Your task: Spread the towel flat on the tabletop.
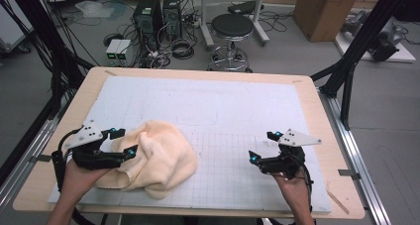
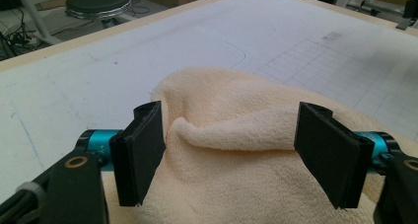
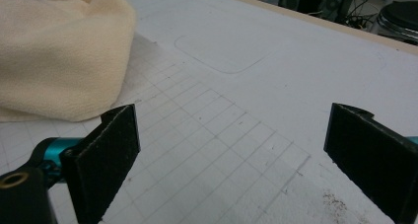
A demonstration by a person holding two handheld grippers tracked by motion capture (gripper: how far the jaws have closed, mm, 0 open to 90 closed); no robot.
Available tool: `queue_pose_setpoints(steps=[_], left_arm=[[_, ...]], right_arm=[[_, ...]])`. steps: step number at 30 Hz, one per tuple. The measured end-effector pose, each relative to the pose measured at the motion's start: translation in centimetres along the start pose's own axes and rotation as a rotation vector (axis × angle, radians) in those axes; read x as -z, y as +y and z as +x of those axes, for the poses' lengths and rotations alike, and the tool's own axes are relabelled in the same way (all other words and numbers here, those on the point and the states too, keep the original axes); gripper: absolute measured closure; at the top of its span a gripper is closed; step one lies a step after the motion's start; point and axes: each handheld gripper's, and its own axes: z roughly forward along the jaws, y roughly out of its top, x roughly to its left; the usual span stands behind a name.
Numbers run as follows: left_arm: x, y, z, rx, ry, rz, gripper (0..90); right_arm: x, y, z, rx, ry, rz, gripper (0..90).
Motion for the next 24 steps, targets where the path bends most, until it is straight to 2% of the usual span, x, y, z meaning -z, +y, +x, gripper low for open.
queue_pose_setpoints(steps=[8, 24], left_arm=[[-0.12, -0.02, -0.01, 0.004, -0.001, 0.001, 27.6], [0.29, 0.31, -0.3, -0.002, -0.009, -0.005, 27.7]], right_arm=[[-0.13, -0.05, -0.07, -0.01, 0.005, 0.005, 6.1], [0.2, 0.35, 0.13, -0.019, 0.012, -0.019, 6.1]])
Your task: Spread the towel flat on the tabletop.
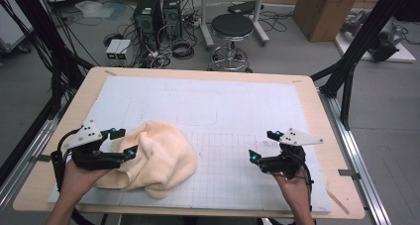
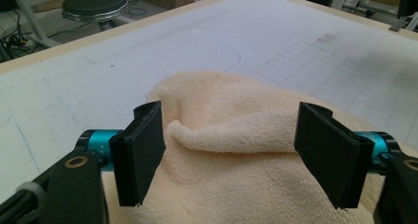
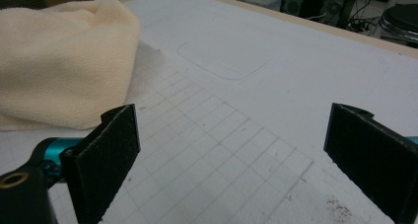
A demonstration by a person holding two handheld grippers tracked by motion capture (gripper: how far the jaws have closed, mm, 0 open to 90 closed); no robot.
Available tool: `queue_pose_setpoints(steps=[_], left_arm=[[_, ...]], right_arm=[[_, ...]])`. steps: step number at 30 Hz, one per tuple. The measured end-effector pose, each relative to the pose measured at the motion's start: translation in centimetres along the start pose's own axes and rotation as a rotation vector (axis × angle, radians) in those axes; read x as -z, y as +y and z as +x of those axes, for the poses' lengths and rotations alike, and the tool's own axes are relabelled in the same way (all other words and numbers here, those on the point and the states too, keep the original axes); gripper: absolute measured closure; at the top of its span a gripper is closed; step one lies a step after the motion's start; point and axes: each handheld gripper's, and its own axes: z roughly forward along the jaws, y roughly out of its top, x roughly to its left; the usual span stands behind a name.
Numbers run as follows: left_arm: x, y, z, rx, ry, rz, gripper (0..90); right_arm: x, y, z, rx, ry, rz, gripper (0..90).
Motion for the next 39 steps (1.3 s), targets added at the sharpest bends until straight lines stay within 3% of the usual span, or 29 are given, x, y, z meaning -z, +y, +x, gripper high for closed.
queue_pose_setpoints(steps=[7, 13, 17, 23, 28, 34, 39], left_arm=[[0.2, 0.1, 0.0, 0.0, -0.001, -0.003, 27.6], [-0.4, 0.2, -0.7, -0.007, -0.028, 0.011, 27.0], [-1.8, 0.1, -1.7, -0.028, -0.069, 0.049, 27.0], [-3.2, -0.8, -2.2, -0.02, -0.089, 0.099, 26.8], [-5.1, -2.6, -1.8, -0.007, -0.128, 0.242, 26.5], [-5.6, -3.4, -2.0, -0.014, -0.12, 0.246, 31.4], [-5.9, -3.6, -2.0, -0.036, -0.098, 0.278, 39.7]], right_arm=[[0.1, 0.5, 0.3, 0.012, 0.005, -0.005, 6.1], [-0.3, 0.3, 0.2, 0.013, 0.009, 0.008, 6.1], [-0.5, 0.2, 0.2, 0.014, 0.007, 0.013, 6.1], [-0.8, 0.0, 0.3, 0.013, 0.013, 0.034, 6.1], [-1.0, -0.1, 0.3, 0.015, 0.015, 0.039, 6.1], [-1.2, -0.3, 0.4, 0.018, 0.015, 0.045, 6.1], [-1.2, -0.4, 0.4, 0.009, 0.016, 0.04, 6.1]])
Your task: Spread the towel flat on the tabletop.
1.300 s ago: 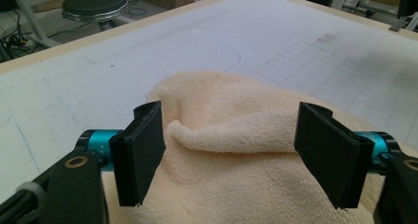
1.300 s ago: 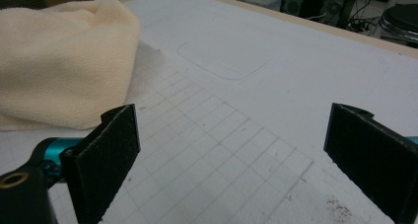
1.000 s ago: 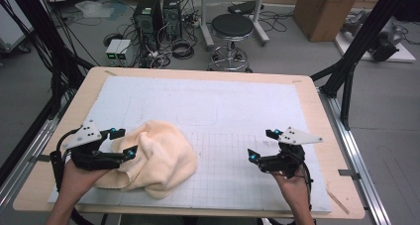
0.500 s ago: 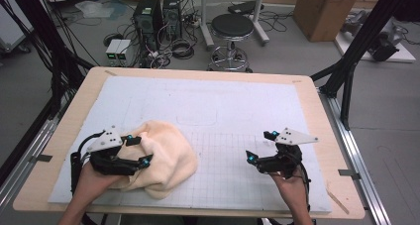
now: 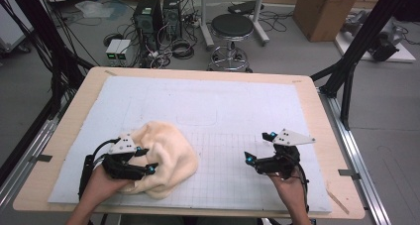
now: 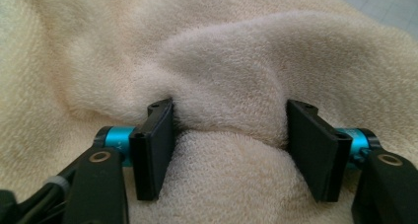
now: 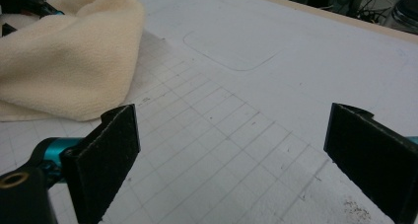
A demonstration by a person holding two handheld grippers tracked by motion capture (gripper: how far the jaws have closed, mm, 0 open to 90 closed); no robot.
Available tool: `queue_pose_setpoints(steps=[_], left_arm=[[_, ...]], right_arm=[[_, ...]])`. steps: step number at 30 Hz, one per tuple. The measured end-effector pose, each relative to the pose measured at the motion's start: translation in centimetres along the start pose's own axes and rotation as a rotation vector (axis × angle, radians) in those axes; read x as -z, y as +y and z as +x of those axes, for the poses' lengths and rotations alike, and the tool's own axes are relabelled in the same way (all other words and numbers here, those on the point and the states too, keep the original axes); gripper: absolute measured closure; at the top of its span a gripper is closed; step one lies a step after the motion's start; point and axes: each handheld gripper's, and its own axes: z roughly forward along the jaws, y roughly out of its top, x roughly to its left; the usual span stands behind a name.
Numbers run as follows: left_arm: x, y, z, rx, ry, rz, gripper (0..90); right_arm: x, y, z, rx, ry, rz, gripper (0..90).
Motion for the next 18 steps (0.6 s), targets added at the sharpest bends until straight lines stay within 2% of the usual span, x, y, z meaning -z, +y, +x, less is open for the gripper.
queue_pose_setpoints(steps=[6, 10, 12, 15, 17, 18], left_arm=[[-0.2, 0.2, -0.3, -0.006, 0.025, 0.012, 54.7], [-0.1, 0.4, -0.5, -0.026, 0.043, 0.019, 63.1], [-0.1, 0.5, -0.5, -0.013, 0.04, 0.015, 65.7], [0.2, 1.0, -0.4, 0.022, 0.022, -0.024, 68.5], [0.4, 1.6, -0.4, 0.048, 0.005, -0.068, 69.7], [0.4, 2.1, -0.4, 0.046, -0.002, -0.079, 70.1]], right_arm=[[-0.2, 0.0, 0.1, -0.002, 0.002, -0.003, 6.1], [-0.3, -0.1, 0.1, -0.004, 0.003, -0.003, 6.1], [-0.3, -0.1, 0.0, -0.004, 0.001, -0.004, 6.1], [-0.2, -0.1, -0.1, -0.012, -0.003, -0.008, 6.1], [0.0, -0.1, -0.3, -0.02, -0.006, -0.017, 6.1], [0.1, -0.1, -0.4, -0.026, -0.008, -0.021, 6.1]])
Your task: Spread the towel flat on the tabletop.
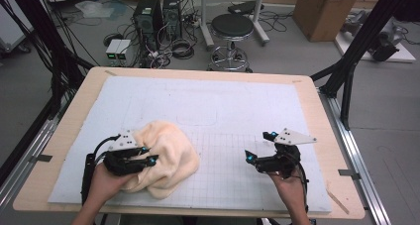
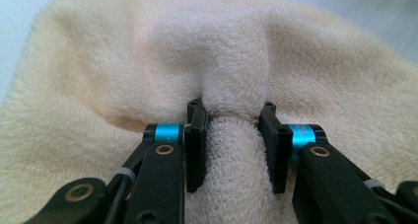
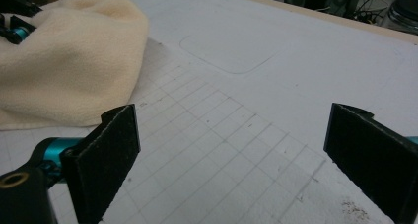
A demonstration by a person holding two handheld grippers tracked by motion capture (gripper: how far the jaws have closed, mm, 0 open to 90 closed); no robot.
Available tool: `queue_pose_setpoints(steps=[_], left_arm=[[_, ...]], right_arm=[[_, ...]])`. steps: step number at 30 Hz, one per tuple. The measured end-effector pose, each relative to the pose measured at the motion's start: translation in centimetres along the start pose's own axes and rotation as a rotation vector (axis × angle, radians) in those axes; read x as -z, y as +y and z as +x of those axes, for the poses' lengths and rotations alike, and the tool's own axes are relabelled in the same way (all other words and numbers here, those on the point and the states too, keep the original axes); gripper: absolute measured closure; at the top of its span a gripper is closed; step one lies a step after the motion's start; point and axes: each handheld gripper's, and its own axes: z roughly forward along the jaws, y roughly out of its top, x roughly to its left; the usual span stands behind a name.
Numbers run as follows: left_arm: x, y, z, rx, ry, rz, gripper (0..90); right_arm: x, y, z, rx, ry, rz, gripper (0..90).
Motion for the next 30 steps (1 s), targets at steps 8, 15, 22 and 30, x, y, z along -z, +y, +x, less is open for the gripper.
queue_pose_setpoints(steps=[8, 15, 22, 30], left_arm=[[-1.0, 6.2, -1.3, -0.043, -0.074, -0.088, 70.5], [-3.0, 12.0, -3.1, -0.053, -0.168, -0.185, 70.5], [-6.9, 15.0, -4.4, -0.077, -0.197, -0.191, 69.9], [-12.4, 11.5, -0.3, 0.011, -0.138, -0.021, 62.0]], right_arm=[[0.9, -0.1, -0.9, -0.021, -0.02, -0.031, 6.1], [1.7, -0.2, -1.5, -0.034, -0.04, -0.053, 6.1], [2.4, -0.5, -2.3, -0.048, -0.064, -0.076, 6.1], [1.5, -0.6, -1.7, -0.016, -0.036, -0.032, 6.1]])
